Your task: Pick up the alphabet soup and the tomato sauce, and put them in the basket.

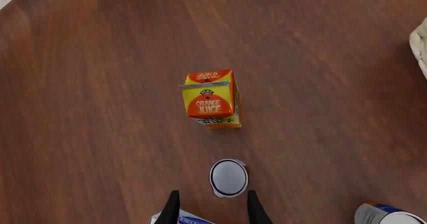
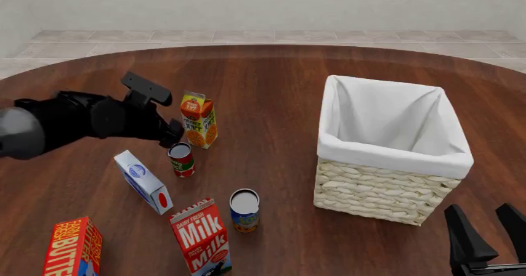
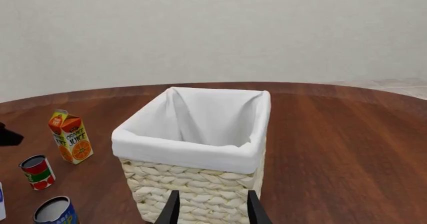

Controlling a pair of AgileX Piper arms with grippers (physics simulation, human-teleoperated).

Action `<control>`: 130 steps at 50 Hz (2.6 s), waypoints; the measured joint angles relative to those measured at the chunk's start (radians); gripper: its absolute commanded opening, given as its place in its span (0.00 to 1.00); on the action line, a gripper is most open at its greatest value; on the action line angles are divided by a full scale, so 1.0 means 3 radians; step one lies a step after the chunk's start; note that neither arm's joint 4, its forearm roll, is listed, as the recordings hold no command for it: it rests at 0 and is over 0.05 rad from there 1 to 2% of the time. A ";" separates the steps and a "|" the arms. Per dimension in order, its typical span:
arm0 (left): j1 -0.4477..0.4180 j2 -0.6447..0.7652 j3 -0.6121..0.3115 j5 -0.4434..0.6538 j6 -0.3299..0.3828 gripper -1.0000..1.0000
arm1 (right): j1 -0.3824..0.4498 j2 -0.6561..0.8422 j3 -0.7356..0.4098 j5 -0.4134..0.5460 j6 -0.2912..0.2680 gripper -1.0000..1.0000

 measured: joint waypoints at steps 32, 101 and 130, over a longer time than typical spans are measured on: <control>-0.0132 0.0234 0.0034 -0.0146 -0.0192 1.00 | 0.0002 0.0002 0.0005 -0.0004 -0.0002 1.00; -0.0043 0.0539 0.0214 -0.0468 -0.0156 1.00 | 0.0005 0.0004 0.0004 -0.0002 -0.0011 1.00; -0.0042 0.0674 0.0266 -0.0604 -0.0195 1.00 | 0.0002 0.0001 0.0004 -0.0002 -0.0014 1.00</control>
